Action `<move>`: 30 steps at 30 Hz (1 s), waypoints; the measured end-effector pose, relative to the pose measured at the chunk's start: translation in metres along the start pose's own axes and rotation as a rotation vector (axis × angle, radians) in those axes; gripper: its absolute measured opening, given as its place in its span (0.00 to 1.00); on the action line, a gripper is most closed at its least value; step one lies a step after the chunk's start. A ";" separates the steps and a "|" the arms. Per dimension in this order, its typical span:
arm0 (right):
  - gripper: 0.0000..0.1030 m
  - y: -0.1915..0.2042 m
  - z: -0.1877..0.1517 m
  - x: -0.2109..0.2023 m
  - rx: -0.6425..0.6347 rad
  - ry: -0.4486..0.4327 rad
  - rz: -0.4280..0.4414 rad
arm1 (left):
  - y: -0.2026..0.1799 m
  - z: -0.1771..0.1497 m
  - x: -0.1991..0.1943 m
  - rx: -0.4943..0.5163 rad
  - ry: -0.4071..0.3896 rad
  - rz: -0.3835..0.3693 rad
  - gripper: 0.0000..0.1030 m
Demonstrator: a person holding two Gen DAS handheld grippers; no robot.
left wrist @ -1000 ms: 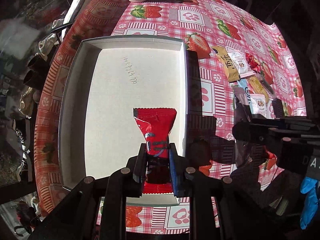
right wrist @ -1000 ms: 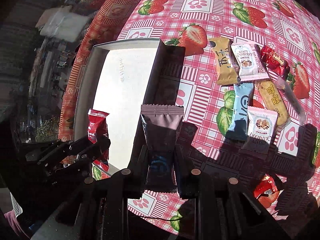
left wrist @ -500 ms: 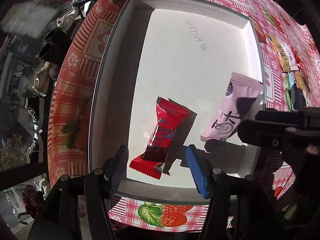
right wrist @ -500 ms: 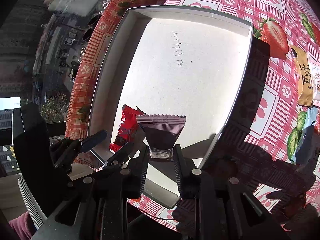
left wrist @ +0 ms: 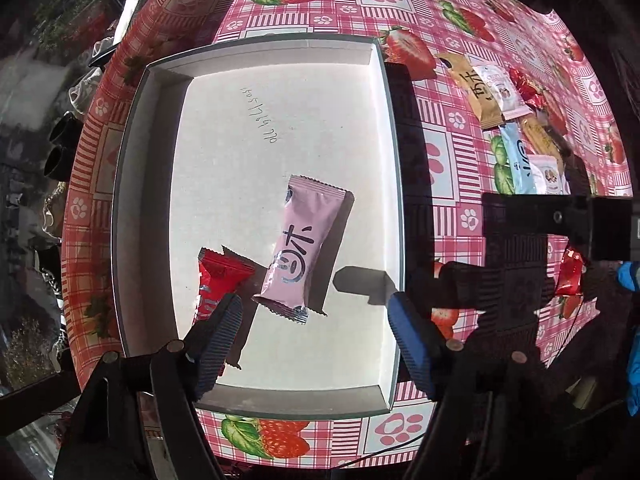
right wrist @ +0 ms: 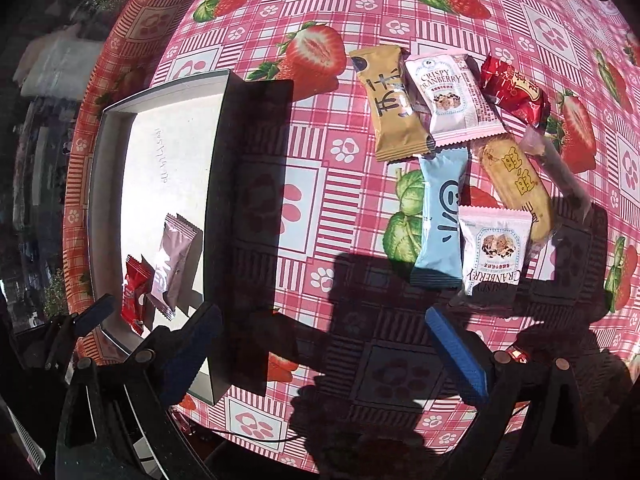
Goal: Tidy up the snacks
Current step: 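Grasp the light blue bar with the left tool while the right tool reaches a red candy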
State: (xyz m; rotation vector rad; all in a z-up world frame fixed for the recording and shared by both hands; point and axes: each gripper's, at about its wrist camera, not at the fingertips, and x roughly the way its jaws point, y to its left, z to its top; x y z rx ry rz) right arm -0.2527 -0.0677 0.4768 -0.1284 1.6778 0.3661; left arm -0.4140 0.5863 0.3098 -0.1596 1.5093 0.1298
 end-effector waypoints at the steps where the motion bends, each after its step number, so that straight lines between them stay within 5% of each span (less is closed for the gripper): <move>1: 0.99 -0.009 0.003 0.000 0.018 0.001 -0.009 | -0.009 0.001 0.000 0.018 0.002 -0.006 0.76; 14: 0.99 -0.124 0.001 0.003 0.196 0.022 -0.033 | -0.105 0.017 0.006 0.164 0.038 -0.054 0.76; 22: 0.99 -0.197 -0.005 0.002 0.336 0.014 -0.033 | -0.105 0.041 0.019 0.099 0.105 -0.105 0.76; 30: 0.99 -0.221 -0.030 0.013 0.367 0.040 -0.001 | -0.114 0.051 0.043 0.029 0.179 -0.127 0.76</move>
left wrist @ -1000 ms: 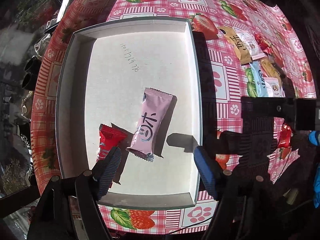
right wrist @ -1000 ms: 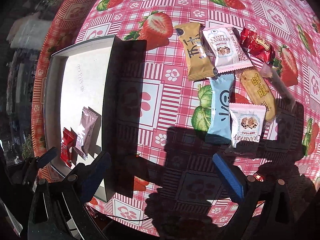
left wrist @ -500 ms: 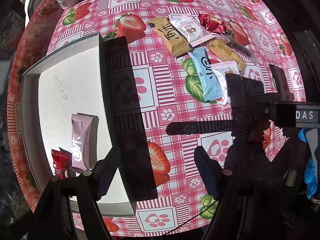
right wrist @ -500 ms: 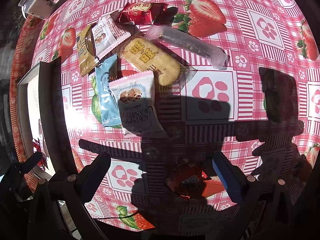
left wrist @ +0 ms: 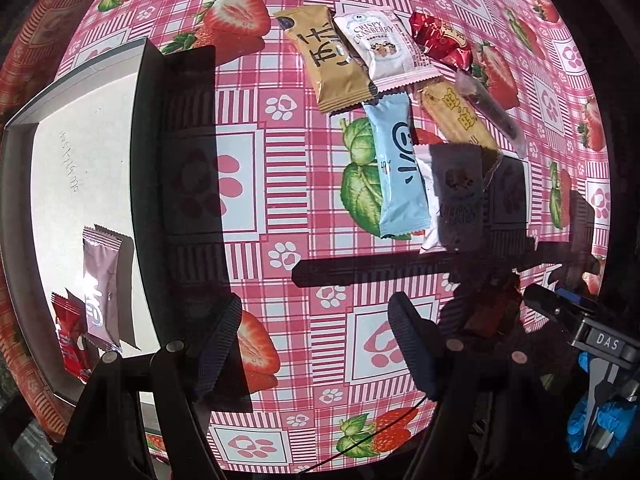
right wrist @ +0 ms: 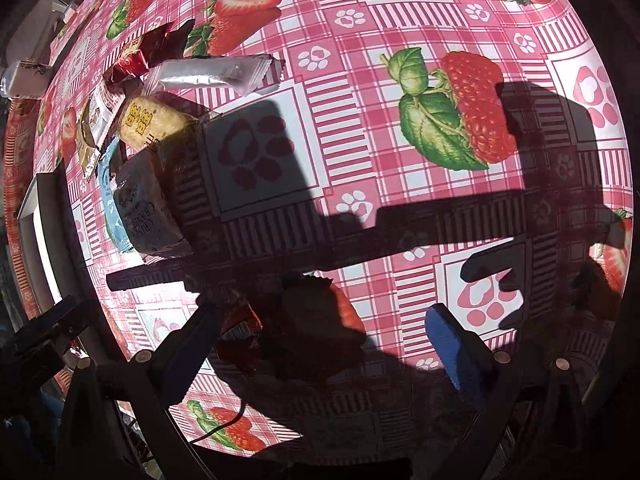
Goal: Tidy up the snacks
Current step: 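Grasp the light blue bar with the left tool while the right tool reaches a red candy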
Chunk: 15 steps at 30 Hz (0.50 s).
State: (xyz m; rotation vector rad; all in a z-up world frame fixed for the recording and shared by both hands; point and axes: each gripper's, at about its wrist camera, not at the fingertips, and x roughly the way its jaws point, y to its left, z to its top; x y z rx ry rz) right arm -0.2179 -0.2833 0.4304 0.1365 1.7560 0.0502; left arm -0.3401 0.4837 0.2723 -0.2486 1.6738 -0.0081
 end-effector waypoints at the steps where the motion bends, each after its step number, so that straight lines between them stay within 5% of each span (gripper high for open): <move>1: 0.99 0.002 -0.002 0.001 -0.005 0.005 0.004 | -0.003 0.002 0.001 0.002 -0.002 0.002 0.76; 15: 0.99 0.047 -0.037 0.044 -0.057 0.058 0.047 | -0.011 0.087 0.022 -0.024 -0.065 0.034 0.79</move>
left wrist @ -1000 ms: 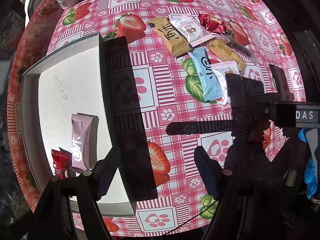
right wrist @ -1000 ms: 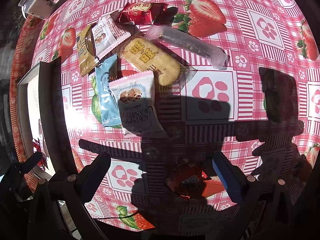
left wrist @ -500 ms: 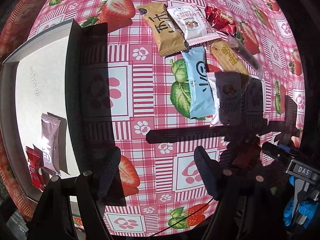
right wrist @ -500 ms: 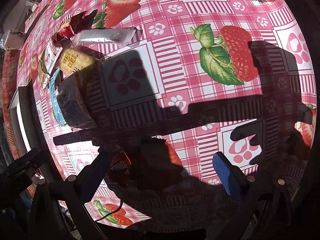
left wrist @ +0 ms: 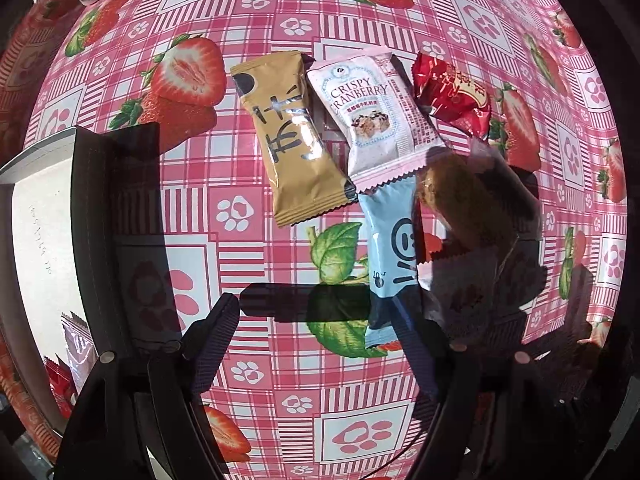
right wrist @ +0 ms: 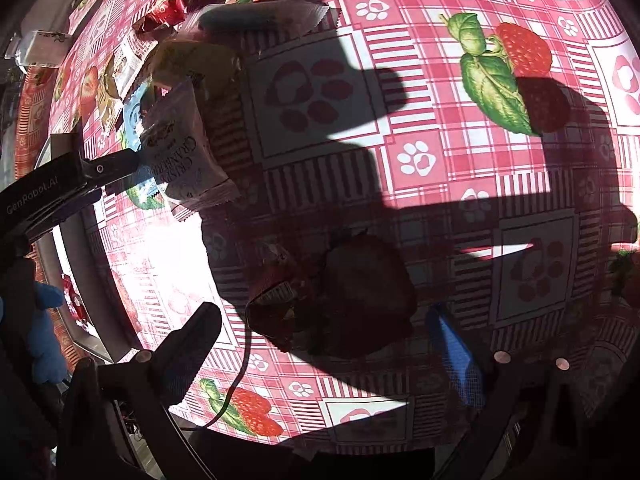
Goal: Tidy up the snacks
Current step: 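Grasp the light blue bar with the left tool while the right tool reaches a red candy, then grasp the small red candy with the right tool while the left tool lifts the blue bar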
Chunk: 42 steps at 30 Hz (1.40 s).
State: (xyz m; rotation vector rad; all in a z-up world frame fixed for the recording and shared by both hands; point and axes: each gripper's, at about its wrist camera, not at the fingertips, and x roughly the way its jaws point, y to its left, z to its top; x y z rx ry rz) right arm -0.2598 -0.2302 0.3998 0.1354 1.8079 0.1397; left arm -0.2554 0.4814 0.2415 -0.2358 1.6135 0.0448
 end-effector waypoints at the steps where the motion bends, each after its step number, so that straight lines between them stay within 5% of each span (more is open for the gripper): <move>1: 0.99 0.003 -0.001 0.003 0.001 0.003 0.002 | -0.004 0.004 0.000 0.004 -0.006 0.002 0.79; 14: 0.99 0.032 0.004 0.022 0.001 0.007 0.000 | -0.026 0.035 -0.001 -0.013 0.004 -0.026 0.79; 19: 0.99 0.056 0.019 0.042 0.002 0.011 -0.041 | -0.062 0.039 0.010 0.053 -0.008 0.097 0.75; 20: 0.99 0.060 0.020 0.044 -0.001 0.010 -0.047 | -0.067 0.038 0.009 0.066 -0.021 0.094 0.67; 21: 0.95 0.067 0.021 0.047 -0.008 0.005 -0.048 | -0.072 0.037 0.007 0.083 -0.035 0.098 0.51; 23: 0.49 0.073 0.021 0.049 -0.036 0.005 -0.084 | -0.078 0.034 0.004 0.125 -0.046 0.106 0.24; 24: 0.43 0.079 0.021 0.048 -0.047 -0.003 -0.092 | -0.079 0.032 0.004 0.139 -0.044 0.109 0.24; 25: 0.26 0.080 0.019 0.049 -0.055 -0.002 -0.082 | -0.078 0.030 0.003 0.139 -0.045 0.105 0.24; 26: 0.23 0.081 0.017 0.049 -0.058 -0.002 -0.072 | -0.075 0.024 0.003 0.134 -0.043 0.100 0.24; 34: 0.24 0.049 -0.020 0.058 -0.113 0.007 -0.023 | -0.017 -0.054 0.008 0.140 0.007 0.063 0.25; 36: 0.29 0.040 -0.027 0.062 -0.088 0.014 0.011 | -0.009 -0.067 0.008 0.128 0.016 0.037 0.40; 38: 0.88 0.033 -0.029 0.063 -0.051 -0.008 -0.011 | 0.000 -0.073 0.008 0.096 0.026 0.024 0.61; 39: 0.96 0.032 -0.030 0.062 -0.038 -0.029 -0.016 | 0.004 -0.073 0.007 0.080 0.018 0.027 0.64; 42: 0.96 0.028 -0.021 0.064 -0.010 -0.031 -0.022 | 0.014 -0.074 0.005 0.063 0.014 0.037 0.66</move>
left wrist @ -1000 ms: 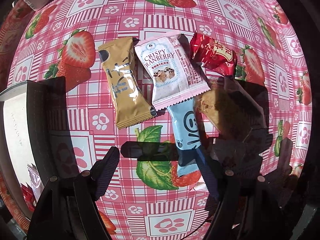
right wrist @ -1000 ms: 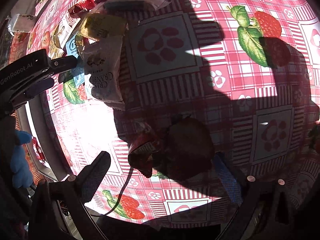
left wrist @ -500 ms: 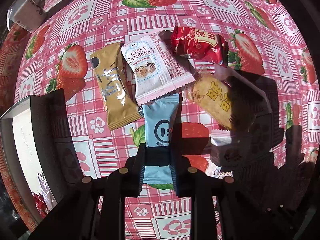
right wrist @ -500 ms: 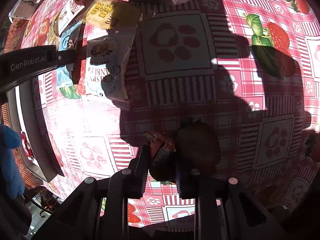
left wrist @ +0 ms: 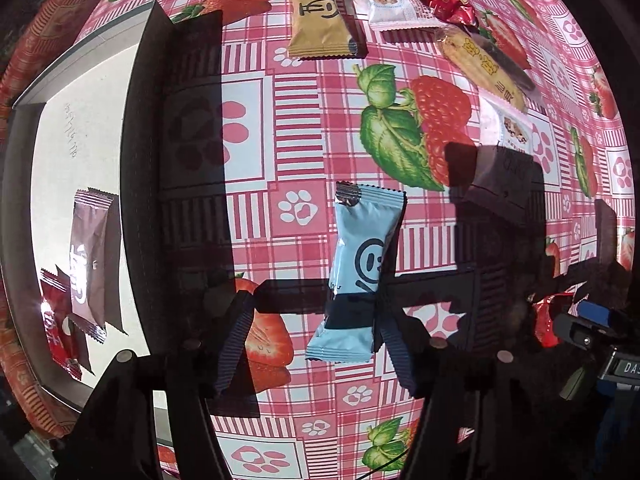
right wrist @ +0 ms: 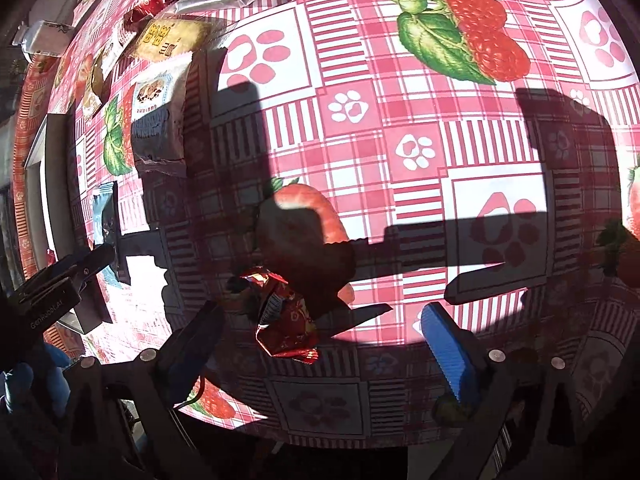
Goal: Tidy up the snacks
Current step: 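Grasp the small red candy with the right tool while the left tool lifts the blue bar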
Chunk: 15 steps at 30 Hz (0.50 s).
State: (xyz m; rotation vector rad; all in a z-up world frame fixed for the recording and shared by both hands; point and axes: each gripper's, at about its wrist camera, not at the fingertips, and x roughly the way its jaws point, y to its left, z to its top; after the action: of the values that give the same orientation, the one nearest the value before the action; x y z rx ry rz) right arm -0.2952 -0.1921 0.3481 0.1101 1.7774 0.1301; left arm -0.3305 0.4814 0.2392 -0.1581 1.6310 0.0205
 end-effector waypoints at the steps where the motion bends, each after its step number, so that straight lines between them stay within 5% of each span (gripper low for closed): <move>1: 0.96 0.002 0.002 0.002 0.004 0.003 -0.005 | 0.001 0.000 0.001 0.002 0.004 0.001 0.66; 15: 0.91 0.077 0.013 0.058 -0.119 0.024 -0.163 | -0.057 -0.015 0.007 0.138 0.005 0.090 0.69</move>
State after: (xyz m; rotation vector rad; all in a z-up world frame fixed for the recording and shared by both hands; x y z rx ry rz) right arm -0.2939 -0.1076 0.3010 -0.1227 1.7905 0.1200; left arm -0.3395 0.4222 0.2383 0.0211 1.6372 -0.0232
